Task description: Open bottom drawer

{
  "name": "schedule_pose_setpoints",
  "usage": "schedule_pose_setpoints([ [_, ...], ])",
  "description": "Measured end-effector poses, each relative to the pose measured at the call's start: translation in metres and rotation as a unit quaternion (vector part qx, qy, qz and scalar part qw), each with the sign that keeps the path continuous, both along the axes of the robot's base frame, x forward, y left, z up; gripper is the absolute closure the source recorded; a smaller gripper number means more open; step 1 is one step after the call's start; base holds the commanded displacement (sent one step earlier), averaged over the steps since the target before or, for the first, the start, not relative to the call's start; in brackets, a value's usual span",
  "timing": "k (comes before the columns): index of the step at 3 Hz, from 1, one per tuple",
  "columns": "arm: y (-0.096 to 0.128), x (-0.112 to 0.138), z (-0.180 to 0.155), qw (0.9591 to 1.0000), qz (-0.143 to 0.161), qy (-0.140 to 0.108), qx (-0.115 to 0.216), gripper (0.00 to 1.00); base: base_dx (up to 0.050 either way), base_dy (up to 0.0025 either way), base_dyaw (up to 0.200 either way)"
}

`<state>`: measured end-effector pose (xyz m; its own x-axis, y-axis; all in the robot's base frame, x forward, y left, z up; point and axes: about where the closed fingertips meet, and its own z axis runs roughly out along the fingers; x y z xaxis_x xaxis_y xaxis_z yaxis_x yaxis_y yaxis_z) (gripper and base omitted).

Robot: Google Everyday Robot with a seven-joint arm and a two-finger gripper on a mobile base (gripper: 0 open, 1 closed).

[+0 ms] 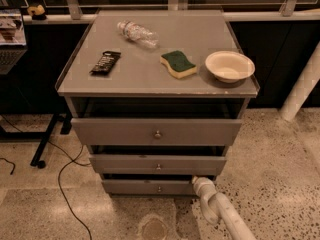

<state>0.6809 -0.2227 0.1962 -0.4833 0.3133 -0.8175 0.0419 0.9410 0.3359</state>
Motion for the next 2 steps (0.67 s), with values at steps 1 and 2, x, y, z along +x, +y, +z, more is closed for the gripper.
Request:
schedule_pose_setpoints([
  [1,0.0001,0.0005,-0.0001,1.0,0.0,0.0,0.0,1.0,0.0,0.0,0.0],
  [2,-0.0015,0.0012,-0.0086,0.9996,-0.001,0.026,-0.014,1.0,0.0,0.0,0.0],
])
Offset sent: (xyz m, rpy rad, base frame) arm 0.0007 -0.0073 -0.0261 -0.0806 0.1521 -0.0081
